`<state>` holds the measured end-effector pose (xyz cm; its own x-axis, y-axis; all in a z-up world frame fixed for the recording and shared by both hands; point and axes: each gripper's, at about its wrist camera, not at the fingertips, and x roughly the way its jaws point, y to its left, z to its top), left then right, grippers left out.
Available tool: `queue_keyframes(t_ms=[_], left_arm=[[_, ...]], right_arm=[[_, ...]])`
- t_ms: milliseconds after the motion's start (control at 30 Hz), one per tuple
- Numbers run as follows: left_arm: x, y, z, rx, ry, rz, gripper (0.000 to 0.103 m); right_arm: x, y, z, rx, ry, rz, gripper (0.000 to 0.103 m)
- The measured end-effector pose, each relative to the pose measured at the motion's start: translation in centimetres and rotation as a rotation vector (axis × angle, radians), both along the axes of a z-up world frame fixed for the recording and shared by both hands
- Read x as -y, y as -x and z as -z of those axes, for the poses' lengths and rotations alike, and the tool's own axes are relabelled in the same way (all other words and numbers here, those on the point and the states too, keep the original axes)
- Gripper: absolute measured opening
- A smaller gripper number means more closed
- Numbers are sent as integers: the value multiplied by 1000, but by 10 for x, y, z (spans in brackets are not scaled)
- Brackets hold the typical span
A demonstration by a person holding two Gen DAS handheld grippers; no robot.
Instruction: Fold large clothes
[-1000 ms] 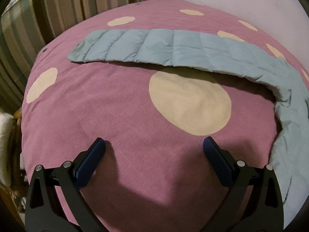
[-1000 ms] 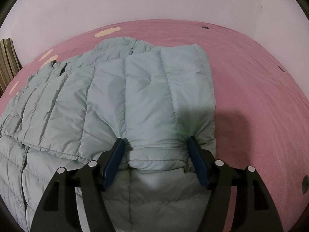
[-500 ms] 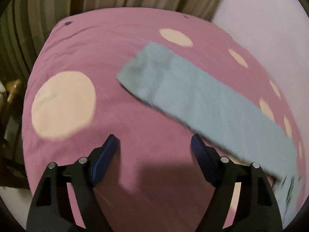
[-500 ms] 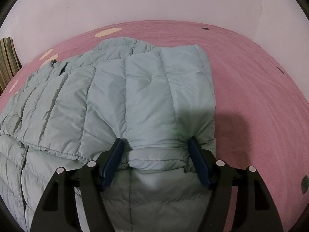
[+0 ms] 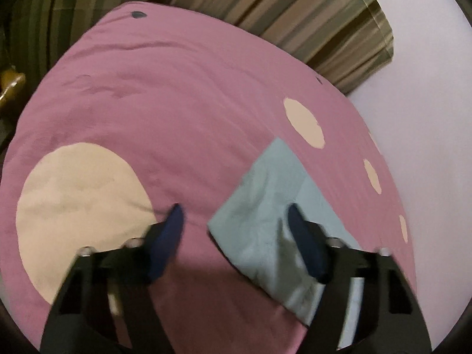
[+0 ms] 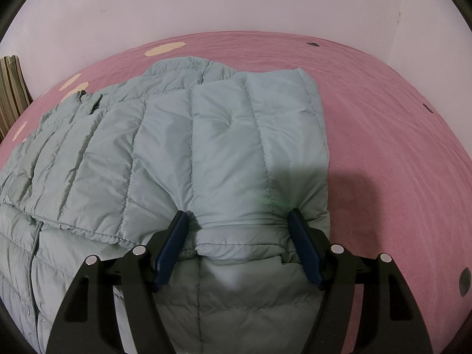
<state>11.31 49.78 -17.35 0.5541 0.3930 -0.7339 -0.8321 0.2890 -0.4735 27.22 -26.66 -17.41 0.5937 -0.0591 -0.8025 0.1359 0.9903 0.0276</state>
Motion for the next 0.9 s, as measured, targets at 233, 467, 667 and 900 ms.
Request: queue_keyframes(t_ms=[233,467,667,900], left_arm=[[3,0,3,34,-6,43,5],[53,-34,-38,20,-165,179,4],[134,-82,-72,74,-225,393,4],[261,-145,-87,110,-231,675,4]], right_arm=[[0,0,0,1,0,0,70],[-1,1,0,1,1,1,70],[-1,1,0,2,-1,2,70],[-2,0,-2,4,-7,3,70]])
